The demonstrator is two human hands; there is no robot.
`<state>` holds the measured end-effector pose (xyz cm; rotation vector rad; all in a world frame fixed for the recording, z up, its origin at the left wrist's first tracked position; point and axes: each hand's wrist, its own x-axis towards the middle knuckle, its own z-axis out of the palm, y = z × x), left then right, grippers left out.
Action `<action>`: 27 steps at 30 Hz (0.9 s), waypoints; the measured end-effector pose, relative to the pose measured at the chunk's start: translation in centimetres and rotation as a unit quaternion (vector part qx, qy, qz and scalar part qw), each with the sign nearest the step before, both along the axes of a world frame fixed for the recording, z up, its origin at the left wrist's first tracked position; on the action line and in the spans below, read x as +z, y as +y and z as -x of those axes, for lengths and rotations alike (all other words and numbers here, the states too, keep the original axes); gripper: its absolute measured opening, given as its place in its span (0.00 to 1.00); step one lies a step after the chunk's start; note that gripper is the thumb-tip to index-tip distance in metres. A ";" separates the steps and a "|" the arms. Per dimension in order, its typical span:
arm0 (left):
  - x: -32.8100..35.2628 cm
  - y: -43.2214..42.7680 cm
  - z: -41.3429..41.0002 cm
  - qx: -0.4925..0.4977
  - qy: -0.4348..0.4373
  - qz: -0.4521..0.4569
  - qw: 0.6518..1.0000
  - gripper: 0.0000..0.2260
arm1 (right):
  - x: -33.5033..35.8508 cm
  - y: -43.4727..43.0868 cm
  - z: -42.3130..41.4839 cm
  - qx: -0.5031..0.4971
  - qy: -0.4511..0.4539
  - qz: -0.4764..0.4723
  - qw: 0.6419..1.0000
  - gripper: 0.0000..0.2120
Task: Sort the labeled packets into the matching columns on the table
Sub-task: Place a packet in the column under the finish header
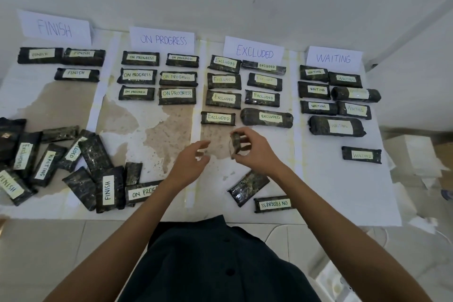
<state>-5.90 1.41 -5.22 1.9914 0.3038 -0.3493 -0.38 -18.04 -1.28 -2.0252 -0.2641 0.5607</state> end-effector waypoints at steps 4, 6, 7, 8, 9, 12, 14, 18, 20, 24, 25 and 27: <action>1.6 -1.4 0.3 0.056 0.068 0.127 0.988 0.18 | 1.0 -1.1 1.3 -0.089 0.099 -0.143 0.981 0.23; 2.1 -1.9 0.6 0.067 0.086 0.166 0.980 0.18 | 0.8 -1.3 1.8 -0.113 0.113 -0.173 0.972 0.23; 2.2 -2.1 0.8 0.069 0.089 0.176 0.978 0.18 | 0.7 -1.4 2.1 -0.122 0.117 -0.185 0.968 0.23; 2.3 -2.2 0.9 0.070 0.091 0.184 0.976 0.18 | 0.7 -1.4 2.2 -0.127 0.119 -0.194 0.965 0.23; 2.3 -2.2 1.0 0.070 0.092 0.189 0.975 0.18 | 0.6 -1.3 2.4 -0.130 0.120 -0.200 0.964 0.23; 2.4 -2.2 1.2 0.066 0.089 0.188 0.976 0.19 | 0.5 -1.1 2.5 -0.136 0.126 -0.207 0.961 0.22; 2.6 -2.0 1.4 0.061 0.085 0.180 0.978 0.18 | 0.3 -0.7 2.4 -0.153 0.150 -0.229 0.950 0.18; 3.0 -1.7 2.0 0.052 0.092 0.177 0.979 0.16 | 0.2 0.9 1.4 -0.185 0.182 -0.190 0.947 0.13; 3.2 -1.4 2.1 0.072 0.090 0.179 0.977 0.16 | 0.5 2.1 1.0 -0.166 0.185 -0.148 0.957 0.13; 3.9 -0.3 1.9 0.152 0.078 0.199 0.965 0.15 | 1.1 4.3 0.6 -0.035 0.146 -0.016 0.989 0.14; 4.1 0.1 1.8 0.170 0.076 0.205 0.961 0.15 | 1.3 4.8 0.6 0.002 0.140 0.010 0.990 0.14; 4.3 0.9 1.9 0.191 0.072 0.210 0.956 0.12 | 1.5 5.8 0.7 0.058 0.132 0.034 0.989 0.14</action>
